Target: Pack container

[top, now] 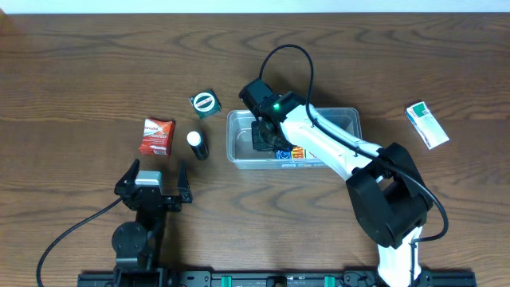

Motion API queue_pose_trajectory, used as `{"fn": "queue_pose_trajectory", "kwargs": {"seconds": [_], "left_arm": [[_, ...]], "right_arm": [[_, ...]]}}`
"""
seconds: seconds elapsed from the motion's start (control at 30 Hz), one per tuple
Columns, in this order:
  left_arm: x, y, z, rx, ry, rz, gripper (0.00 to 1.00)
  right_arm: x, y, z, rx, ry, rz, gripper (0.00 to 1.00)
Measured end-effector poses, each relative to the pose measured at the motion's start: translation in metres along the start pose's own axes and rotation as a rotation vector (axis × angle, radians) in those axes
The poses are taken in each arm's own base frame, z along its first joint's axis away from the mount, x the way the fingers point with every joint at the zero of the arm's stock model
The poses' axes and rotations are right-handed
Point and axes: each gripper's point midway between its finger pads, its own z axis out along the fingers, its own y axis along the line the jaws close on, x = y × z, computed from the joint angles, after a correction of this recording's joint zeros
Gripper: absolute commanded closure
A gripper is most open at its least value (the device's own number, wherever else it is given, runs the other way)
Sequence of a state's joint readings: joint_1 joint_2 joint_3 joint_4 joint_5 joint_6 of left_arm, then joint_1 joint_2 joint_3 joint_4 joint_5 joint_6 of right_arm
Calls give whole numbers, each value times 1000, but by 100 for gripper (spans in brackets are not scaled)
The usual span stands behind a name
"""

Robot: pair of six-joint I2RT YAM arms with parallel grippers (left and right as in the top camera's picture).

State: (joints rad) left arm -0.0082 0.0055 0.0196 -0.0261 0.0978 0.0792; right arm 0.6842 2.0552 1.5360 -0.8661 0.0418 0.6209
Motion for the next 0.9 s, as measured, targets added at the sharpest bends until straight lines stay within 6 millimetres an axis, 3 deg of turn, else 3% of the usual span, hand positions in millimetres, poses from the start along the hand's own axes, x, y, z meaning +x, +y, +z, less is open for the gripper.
{"fn": "queue_pose_trajectory", "kwargs": {"seconds": [0.6, 0.77, 0.9], "left_arm": [[0, 0, 0, 0, 0, 0, 2], [0, 0, 0, 0, 0, 0, 2], [0, 0, 0, 0, 0, 0, 2]], "right_arm": [[0, 0, 16, 14, 7, -1, 89], [-1, 0, 16, 11, 4, -1, 76], [-1, 1, 16, 10, 3, -4, 73]]}}
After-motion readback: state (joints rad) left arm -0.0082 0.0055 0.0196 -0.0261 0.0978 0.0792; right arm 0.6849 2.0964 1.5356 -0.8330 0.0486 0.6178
